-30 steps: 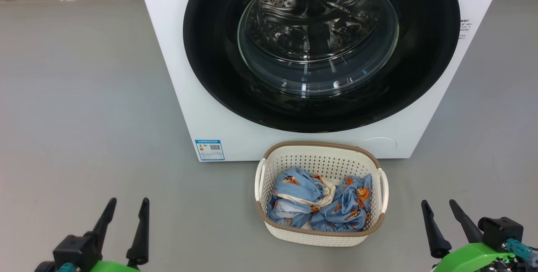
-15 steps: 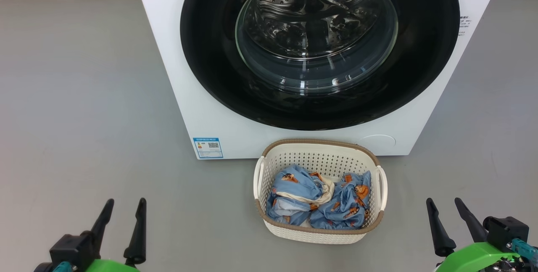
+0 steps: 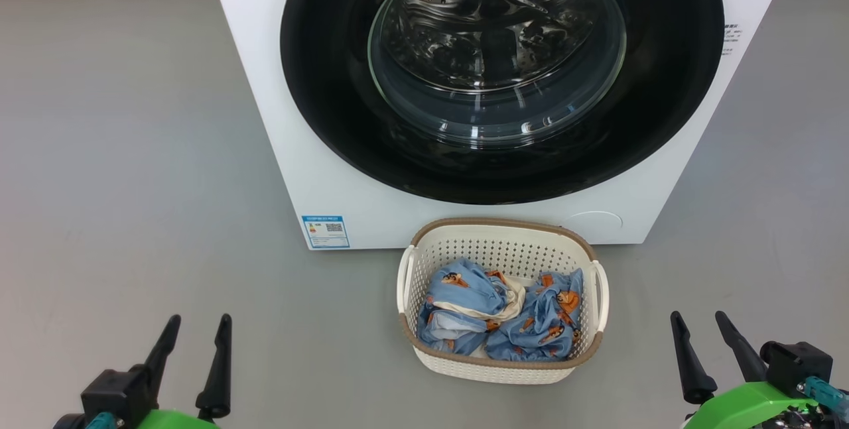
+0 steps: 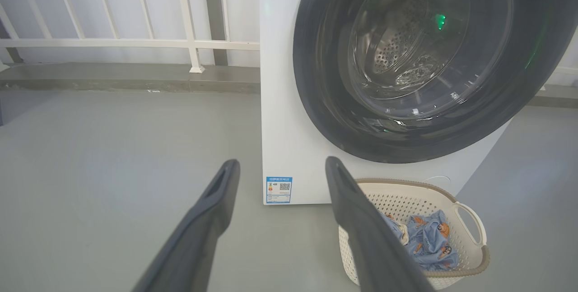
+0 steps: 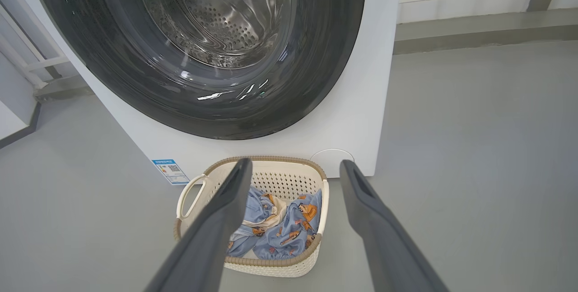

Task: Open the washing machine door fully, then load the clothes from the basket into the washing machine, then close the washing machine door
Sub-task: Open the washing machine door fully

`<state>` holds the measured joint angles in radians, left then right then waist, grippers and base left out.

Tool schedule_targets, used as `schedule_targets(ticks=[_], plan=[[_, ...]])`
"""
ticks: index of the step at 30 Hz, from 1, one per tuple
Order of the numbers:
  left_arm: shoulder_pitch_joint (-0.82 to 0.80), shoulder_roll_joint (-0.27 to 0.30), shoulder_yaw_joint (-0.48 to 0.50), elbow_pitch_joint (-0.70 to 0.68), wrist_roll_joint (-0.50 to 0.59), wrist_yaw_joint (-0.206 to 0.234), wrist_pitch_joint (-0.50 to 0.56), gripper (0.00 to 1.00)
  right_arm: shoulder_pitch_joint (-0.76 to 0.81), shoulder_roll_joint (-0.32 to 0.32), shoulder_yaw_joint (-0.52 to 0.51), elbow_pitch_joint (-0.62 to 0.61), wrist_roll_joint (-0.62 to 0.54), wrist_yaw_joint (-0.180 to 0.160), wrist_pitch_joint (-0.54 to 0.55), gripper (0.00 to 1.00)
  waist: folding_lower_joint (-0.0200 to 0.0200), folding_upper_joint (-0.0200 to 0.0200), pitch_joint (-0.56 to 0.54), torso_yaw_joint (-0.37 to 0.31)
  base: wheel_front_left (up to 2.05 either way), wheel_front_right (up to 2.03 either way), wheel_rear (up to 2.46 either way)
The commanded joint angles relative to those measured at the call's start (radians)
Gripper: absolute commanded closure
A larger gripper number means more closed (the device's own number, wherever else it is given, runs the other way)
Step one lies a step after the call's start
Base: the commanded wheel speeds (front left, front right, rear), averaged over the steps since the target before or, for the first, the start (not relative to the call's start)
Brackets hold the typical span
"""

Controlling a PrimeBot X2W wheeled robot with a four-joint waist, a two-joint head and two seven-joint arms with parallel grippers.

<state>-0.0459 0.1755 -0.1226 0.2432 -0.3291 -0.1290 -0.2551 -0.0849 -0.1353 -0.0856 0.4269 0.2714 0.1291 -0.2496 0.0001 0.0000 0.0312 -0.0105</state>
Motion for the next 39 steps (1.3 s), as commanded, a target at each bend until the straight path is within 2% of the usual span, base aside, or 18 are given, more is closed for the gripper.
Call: schedule_targets(ticks=[1, 29, 39], plan=[[-0.05, 0.027, 0.029, -0.028, 0.007, -0.002, -0.007, 0.0, -0.017, -0.012, 0.014, -0.026, -0.021, 0.002, -0.012, 0.0, 0.0, 0.0, 0.001, 0.0, 0.73, 0.6, -1.32], [-0.057, 0.028, 0.02, -0.058, -0.028, -0.002, -0.007, 0.0, -0.022, -0.006, 0.014, -0.033, -0.02, 0.002, -0.012, 0.0, 0.0, 0.0, 0.015, -0.002, 1.4, 0.87, -2.27], [-0.055, 0.028, 0.015, -0.081, -0.036, -0.002, -0.007, 0.0, -0.023, -0.003, 0.01, -0.035, -0.015, 0.002, -0.012, 0.0, 0.0, 0.0, 0.013, -0.003, 0.86, 0.31, -1.16]])
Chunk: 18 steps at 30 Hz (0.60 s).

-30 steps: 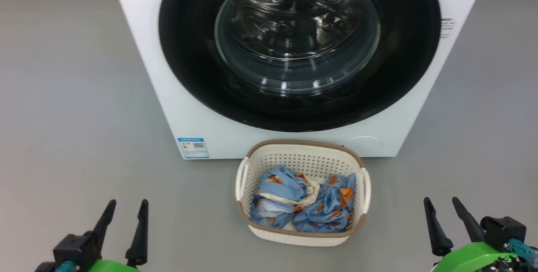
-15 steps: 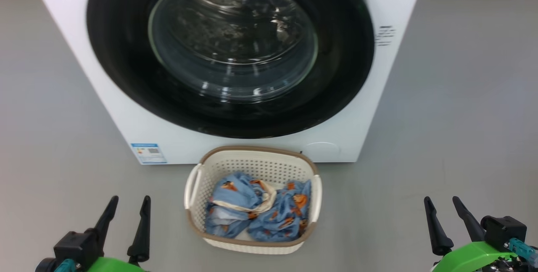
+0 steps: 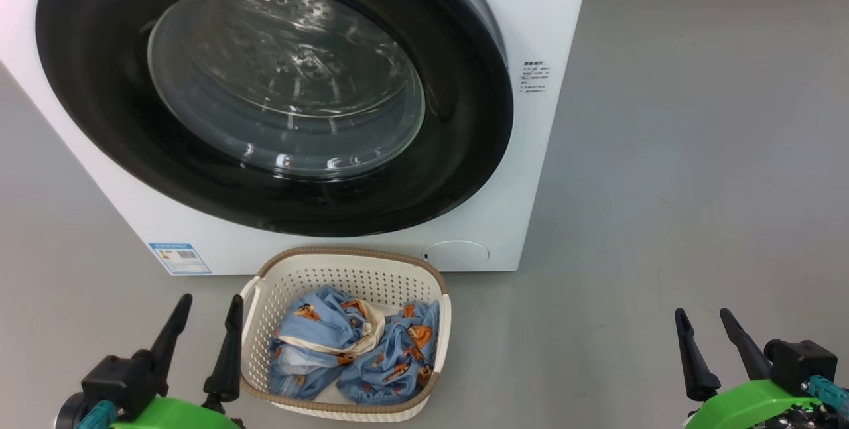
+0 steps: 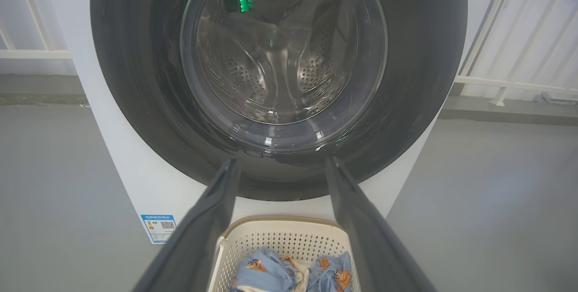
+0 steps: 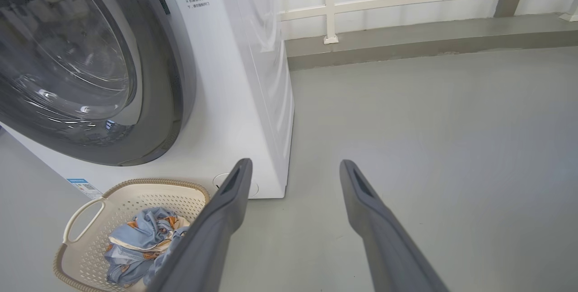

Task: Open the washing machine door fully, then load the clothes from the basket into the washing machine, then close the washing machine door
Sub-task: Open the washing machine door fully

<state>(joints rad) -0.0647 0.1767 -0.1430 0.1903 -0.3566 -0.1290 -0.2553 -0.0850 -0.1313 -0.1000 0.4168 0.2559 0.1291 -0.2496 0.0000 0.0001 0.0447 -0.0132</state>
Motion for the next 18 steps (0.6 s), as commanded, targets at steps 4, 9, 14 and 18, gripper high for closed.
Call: schedule_targets(ticks=[4, 9, 14, 18], plan=[[-0.03, 0.023, 0.035, -0.032, -0.012, -0.002, -0.006, 0.0, -0.024, -0.006, 0.026, -0.024, 0.002, 0.002, -0.012, 0.0, 0.0, -0.0001, -0.003, 0.001, 0.05, 0.05, -0.11], [-0.022, 0.016, 0.034, -0.036, -0.016, -0.002, -0.006, 0.0, -0.027, 0.002, 0.03, -0.026, 0.019, 0.002, -0.012, 0.51, 0.0, -0.0001, -0.002, 0.002, 0.0, 0.0, 0.0], [-0.017, 0.005, 0.033, -0.04, -0.022, -0.002, -0.006, 0.0, -0.054, 0.016, 0.043, -0.037, 0.084, 0.002, -0.012, 1.0, 0.0, -0.0001, 0.005, 0.001, 0.0, 0.0, 0.0], [-0.014, -0.006, 0.035, -0.042, -0.027, -0.002, -0.006, 0.0, -0.099, 0.034, 0.049, -0.059, 0.202, 0.002, -0.012, 1.0, 0.0, -0.0001, 0.012, -0.002, 0.0, 0.0, 0.0]])
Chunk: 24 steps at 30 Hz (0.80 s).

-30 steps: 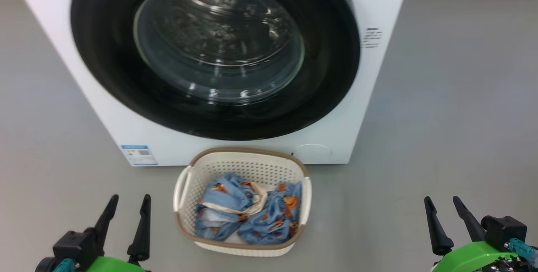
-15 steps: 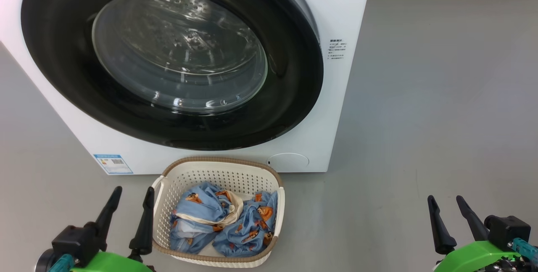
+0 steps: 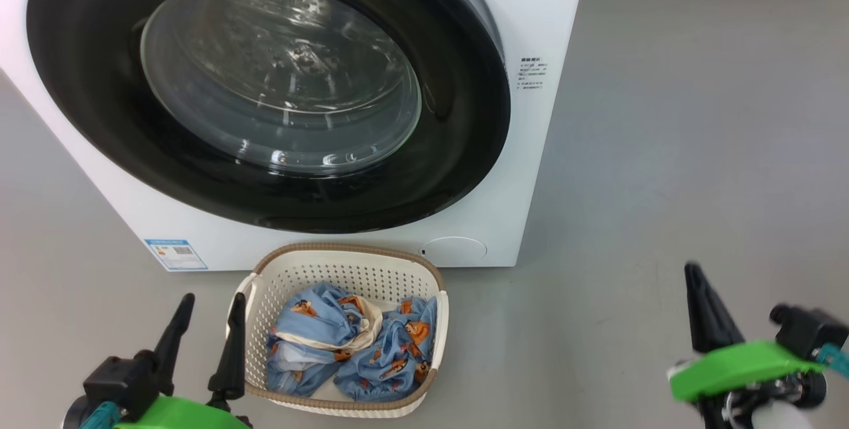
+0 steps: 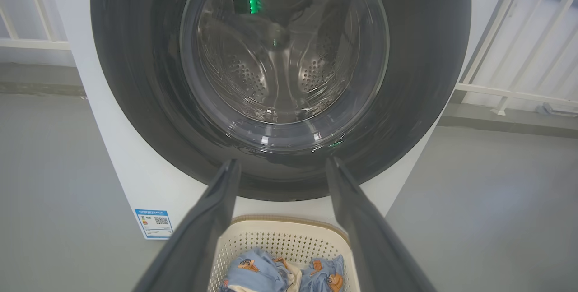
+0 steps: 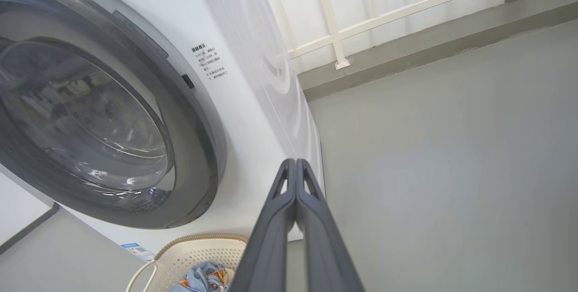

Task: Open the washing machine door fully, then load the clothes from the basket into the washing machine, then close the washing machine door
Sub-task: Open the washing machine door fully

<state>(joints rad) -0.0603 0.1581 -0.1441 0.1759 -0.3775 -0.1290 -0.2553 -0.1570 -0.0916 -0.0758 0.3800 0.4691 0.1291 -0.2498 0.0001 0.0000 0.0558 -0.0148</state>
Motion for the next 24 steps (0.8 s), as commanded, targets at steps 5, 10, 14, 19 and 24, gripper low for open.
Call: schedule_targets(ticks=[5, 10, 14, 19, 24], plan=[[-0.022, 0.005, 0.033, -0.031, -0.009, -0.002, -0.006, 0.0, -0.111, 0.005, 0.04, -0.081, 0.164, 0.002, -0.012, 1.0, -0.0001, 0.0, 0.012, 0.0, 0.0, 0.0, 0.0], [-0.04, 0.005, 0.024, -0.034, -0.015, -0.002, -0.006, 0.0, -0.208, 0.013, 0.052, -0.133, 0.393, 0.002, -0.012, 1.0, -0.0001, 0.0, 0.036, 0.011, 0.0, 0.0, 0.0], [-0.061, 0.008, 0.012, -0.038, -0.022, -0.002, -0.006, 0.0, -0.284, -0.007, 0.085, -0.152, 0.593, 0.002, -0.012, 1.0, -0.0001, 0.0, 0.065, 0.028, 0.0, 0.0, 0.0], [-0.088, 0.013, -0.002, -0.04, -0.033, -0.002, -0.006, 0.0, -0.369, -0.067, 0.152, -0.139, 0.86, 0.002, 0.034, 1.0, -0.0001, 0.0, 0.1, 0.053, 0.0, 0.0, 0.0], [-0.111, 0.017, -0.02, -0.038, -0.043, -0.002, -0.006, 0.0, -0.454, -0.126, 0.168, -0.095, 1.045, 0.002, 0.168, 1.0, -0.0001, 0.0, 0.128, 0.08, 0.0, 0.0, 0.0]])
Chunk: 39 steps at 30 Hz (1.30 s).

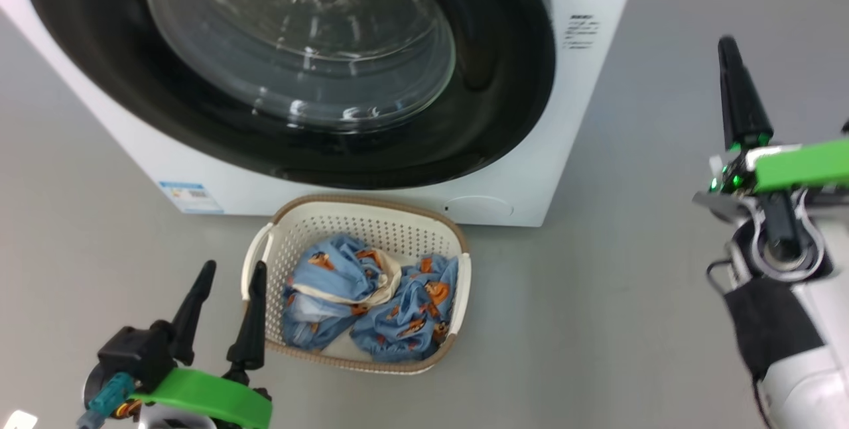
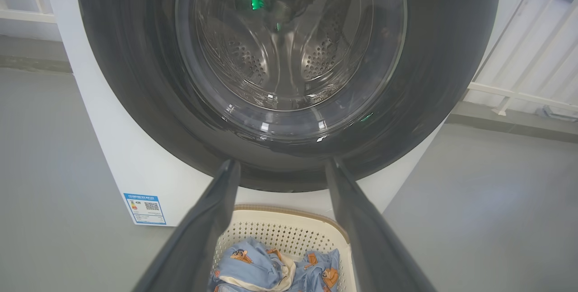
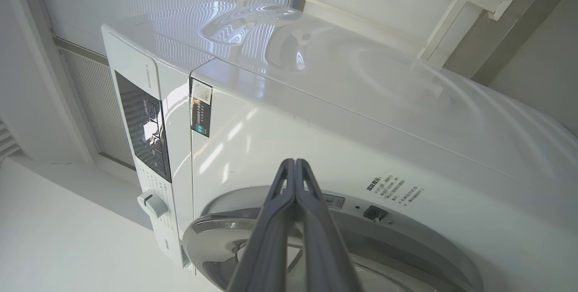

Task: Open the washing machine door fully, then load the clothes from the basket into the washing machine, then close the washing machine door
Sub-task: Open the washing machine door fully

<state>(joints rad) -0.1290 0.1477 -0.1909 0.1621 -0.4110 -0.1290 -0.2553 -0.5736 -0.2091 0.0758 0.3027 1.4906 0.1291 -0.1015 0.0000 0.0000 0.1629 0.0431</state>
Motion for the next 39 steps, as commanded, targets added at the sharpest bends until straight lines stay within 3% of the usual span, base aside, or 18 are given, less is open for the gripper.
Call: schedule_targets(ticks=[1, 11, 19, 39], plan=[[-0.048, 0.028, 0.021, -0.024, -0.012, -0.002, -0.006, 0.0, -0.054, -0.018, 0.018, -0.005, 0.045, 0.002, 0.048, 1.0, 0.0, 0.0, 0.027, 0.028, 0.0, 0.0, 0.0], [-0.091, 0.028, -0.015, -0.027, -0.033, -0.002, -0.006, 0.0, -0.202, -0.077, 0.031, 0.113, 0.164, 0.002, 0.336, 1.0, 0.0, 0.0, 0.093, 0.076, 0.0, 0.0, 0.0], [-0.121, 0.026, -0.04, -0.034, -0.044, -0.002, -0.006, 0.0, -0.288, -0.083, 0.028, 0.183, 0.191, 0.002, 0.474, 1.0, 0.0, 0.0, 0.133, 0.101, 0.0, 0.0, 0.0], [-0.162, 0.018, -0.06, -0.046, -0.068, -0.002, -0.006, 0.0, -0.434, -0.062, 0.021, 0.267, 0.135, 0.002, 0.57, 1.0, 0.0, 0.0, 0.206, 0.139, 0.0, 0.0, 0.0]])
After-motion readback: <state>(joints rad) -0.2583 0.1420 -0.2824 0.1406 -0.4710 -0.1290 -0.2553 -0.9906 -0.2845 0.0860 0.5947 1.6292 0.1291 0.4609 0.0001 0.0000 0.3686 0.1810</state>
